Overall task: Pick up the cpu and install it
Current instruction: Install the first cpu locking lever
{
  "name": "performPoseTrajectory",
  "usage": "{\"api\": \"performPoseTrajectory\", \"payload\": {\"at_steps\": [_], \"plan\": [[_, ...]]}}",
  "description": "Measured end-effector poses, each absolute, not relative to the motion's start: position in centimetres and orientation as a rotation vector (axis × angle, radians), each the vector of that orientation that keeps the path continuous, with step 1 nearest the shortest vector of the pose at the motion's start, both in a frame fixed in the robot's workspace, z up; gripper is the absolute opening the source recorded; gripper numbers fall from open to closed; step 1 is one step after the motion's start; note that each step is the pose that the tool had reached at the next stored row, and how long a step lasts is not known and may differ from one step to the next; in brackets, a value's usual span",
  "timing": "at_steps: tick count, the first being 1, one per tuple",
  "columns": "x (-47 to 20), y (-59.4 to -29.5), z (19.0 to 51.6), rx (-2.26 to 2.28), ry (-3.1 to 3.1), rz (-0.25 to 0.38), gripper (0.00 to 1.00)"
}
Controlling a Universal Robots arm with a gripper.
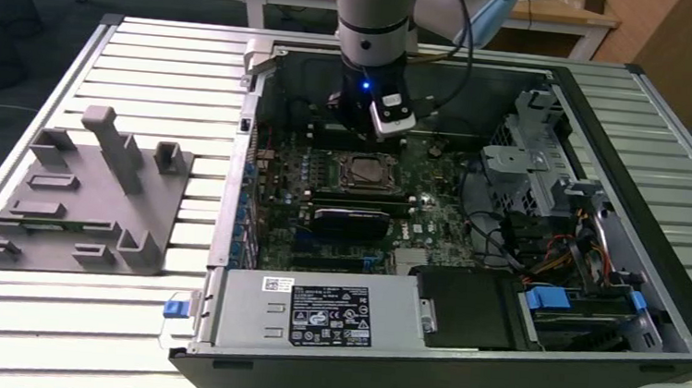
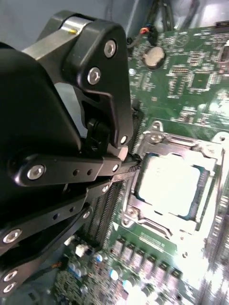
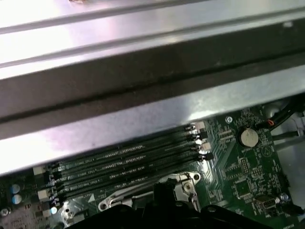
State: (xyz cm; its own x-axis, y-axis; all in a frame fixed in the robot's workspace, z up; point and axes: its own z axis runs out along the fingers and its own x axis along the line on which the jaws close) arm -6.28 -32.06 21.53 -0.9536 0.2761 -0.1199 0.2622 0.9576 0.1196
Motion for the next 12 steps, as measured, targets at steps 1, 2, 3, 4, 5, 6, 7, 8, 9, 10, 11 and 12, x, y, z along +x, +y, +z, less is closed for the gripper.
{"api": "performPoseTrajectory", "payload": {"at_steps": [1,2,3,4,5,6,7,8,9,10,11,12], "plan": [[-6.21,-32.06,21.53,0.41,2.978,0.133,0.11],[-6.14,-32.06,21.53,0.41,2.983,0.111,0.11],[-6.07,-32.06,21.54,0.409,2.989,0.088,0.11],[-5.99,-32.06,21.53,0.408,2.995,0.062,0.11],[-5.92,-32.06,21.53,0.408,3.0,0.038,0.11],[-5.85,-32.06,21.53,0.407,3.005,0.014,0.11],[-5.78,-32.06,21.53,0.407,3.011,-0.01,0.11],[-5.71,-32.06,21.54,0.406,3.016,-0.033,0.11],[-5.64,-32.06,21.53,0.406,3.021,-0.046,0.11],[-5.63,-32.06,21.52,0.407,3.023,-0.051,0.11],[-5.63,-32.06,21.52,0.407,3.023,-0.052,0.11],[-5.63,-32.06,21.52,0.407,3.023,-0.052,0.11]]}}
